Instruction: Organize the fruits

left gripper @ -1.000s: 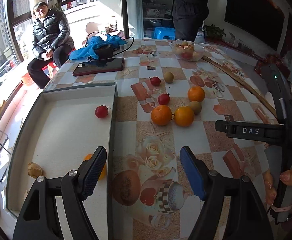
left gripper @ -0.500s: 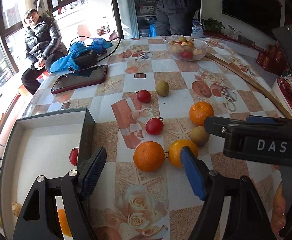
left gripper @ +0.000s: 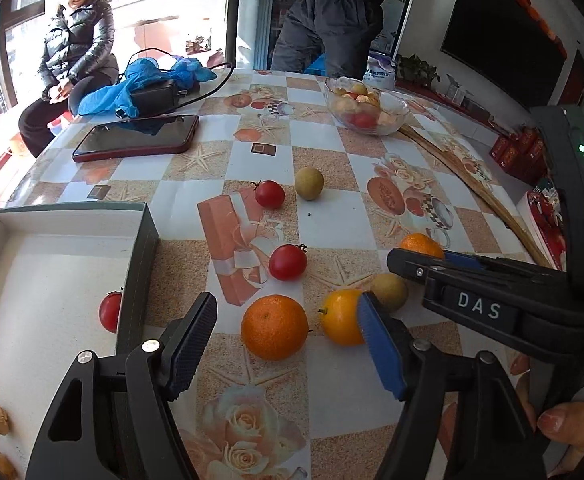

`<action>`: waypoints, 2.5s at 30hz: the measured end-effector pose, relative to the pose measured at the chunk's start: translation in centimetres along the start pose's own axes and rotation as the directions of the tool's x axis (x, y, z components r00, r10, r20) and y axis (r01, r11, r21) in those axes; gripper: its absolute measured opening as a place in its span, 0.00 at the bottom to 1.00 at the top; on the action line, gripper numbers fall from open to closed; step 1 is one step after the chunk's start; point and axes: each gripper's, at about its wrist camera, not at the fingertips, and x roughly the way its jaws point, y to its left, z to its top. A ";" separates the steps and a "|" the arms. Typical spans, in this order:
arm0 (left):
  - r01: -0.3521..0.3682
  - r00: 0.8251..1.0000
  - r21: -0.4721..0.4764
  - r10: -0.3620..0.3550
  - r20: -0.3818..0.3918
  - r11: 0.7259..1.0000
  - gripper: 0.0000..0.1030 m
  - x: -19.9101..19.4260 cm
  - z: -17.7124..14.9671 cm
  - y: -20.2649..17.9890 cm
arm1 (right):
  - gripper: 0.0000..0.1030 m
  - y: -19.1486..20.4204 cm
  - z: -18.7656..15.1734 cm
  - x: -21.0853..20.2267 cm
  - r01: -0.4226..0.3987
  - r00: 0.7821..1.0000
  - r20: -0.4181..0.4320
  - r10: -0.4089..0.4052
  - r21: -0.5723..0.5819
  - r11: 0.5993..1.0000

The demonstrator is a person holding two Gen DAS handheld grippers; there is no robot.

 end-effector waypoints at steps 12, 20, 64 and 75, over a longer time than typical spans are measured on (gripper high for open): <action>-0.075 0.997 0.230 0.067 0.044 0.970 0.74 -1.5 -1.5 -1.9 | 0.38 -6.0 -6.2 -5.3 -0.030 0.998 0.054 0.026 0.066 0.997; -0.092 0.995 0.284 0.099 -0.011 0.954 0.40 1.9 -2.1 -2.9 | 0.38 -6.1 -8.0 -5.7 -0.025 0.998 0.064 0.022 0.043 0.999; -0.162 0.979 0.019 0.158 0.130 0.987 0.37 -4.9 -12.9 -5.0 | 0.38 -3.7 -14.6 -7.6 0.076 0.972 0.223 -0.070 -0.019 0.997; -0.162 0.979 0.019 0.159 0.130 0.987 0.37 -4.9 -13.0 -5.1 | 0.38 -3.7 -14.6 -7.6 0.079 0.972 0.223 -0.072 -0.020 0.997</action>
